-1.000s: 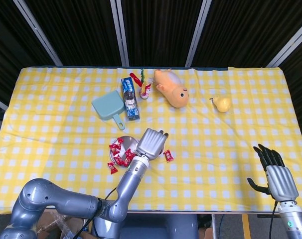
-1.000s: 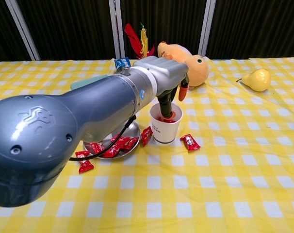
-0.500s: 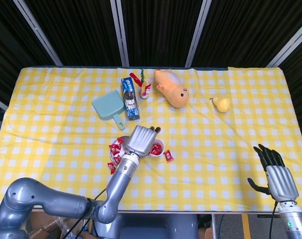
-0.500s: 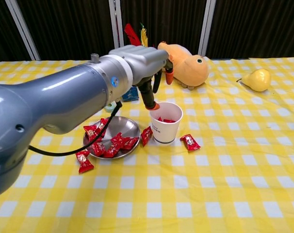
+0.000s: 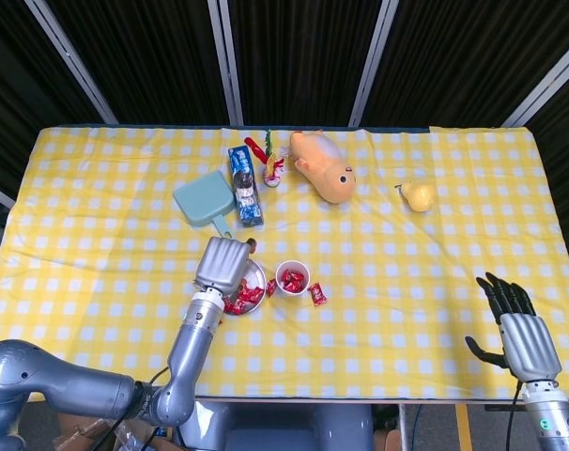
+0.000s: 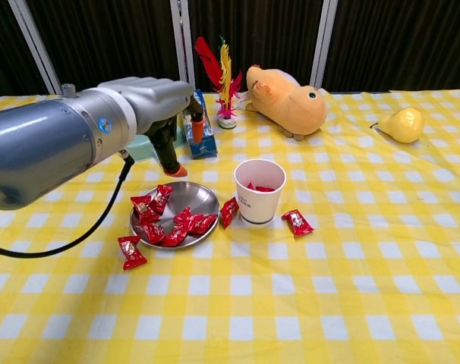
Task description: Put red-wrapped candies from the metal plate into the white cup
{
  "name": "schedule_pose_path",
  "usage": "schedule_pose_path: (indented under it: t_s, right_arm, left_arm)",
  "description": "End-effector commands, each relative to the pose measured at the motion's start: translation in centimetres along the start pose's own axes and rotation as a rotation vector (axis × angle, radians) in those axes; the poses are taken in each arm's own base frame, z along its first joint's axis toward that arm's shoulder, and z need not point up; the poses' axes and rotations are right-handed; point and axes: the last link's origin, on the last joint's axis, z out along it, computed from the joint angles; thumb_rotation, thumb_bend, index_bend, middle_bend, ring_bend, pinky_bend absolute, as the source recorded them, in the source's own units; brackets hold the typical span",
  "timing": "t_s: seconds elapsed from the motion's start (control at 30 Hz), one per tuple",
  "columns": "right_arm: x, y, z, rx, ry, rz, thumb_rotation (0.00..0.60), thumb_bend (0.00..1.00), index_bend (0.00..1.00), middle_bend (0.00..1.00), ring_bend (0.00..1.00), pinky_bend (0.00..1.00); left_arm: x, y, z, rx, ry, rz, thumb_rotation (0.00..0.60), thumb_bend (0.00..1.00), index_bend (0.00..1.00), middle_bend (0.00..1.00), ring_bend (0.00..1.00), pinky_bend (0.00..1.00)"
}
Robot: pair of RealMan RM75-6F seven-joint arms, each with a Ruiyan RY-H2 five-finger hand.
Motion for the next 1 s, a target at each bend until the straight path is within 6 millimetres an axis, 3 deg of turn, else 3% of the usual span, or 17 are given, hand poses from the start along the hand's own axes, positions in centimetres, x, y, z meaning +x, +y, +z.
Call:
schedule_pose_path:
  t_s: [0.03,0.3,0.6,1.0]
  right_arm:
    - [0.0,0.0,0.0,0.0,-0.002,0.002,0.6,0.34,0.0,0.0,0.0,0.0]
    - [0.1,0.1,0.1,0.0,-0.005,0.01,0.6,0.34,0.0,0.0,0.0,0.0]
    - [0.1,0.1,0.1,-0.001,-0.011,0.022,0.6,0.34,0.0,0.0,0.0,0.0]
    - [0.2,0.1,0.1,-0.002,-0.012,0.028,0.6,0.34,0.0,0.0,0.0,0.0]
  left_arm:
    - [-0.9,0.4,-0.2,0.045,-0.088,-0.042,0.6,0.26,0.36,1.0,1.0,1.0]
    - [-2.6,2.9,0.8,0.074,-0.131,-0.044,0.6,0.35,0.35,1.0,1.0,1.0]
    - [-3.9,5.6,1.8,0.082,-0.128,-0.079,0.6,0.36,0.35,1.0,1.0,1.0]
    - [-4.6,7.3,2.3,0.065,-0.129,-0.075,0.6,0.37,0.37,1.0,1.0,1.0]
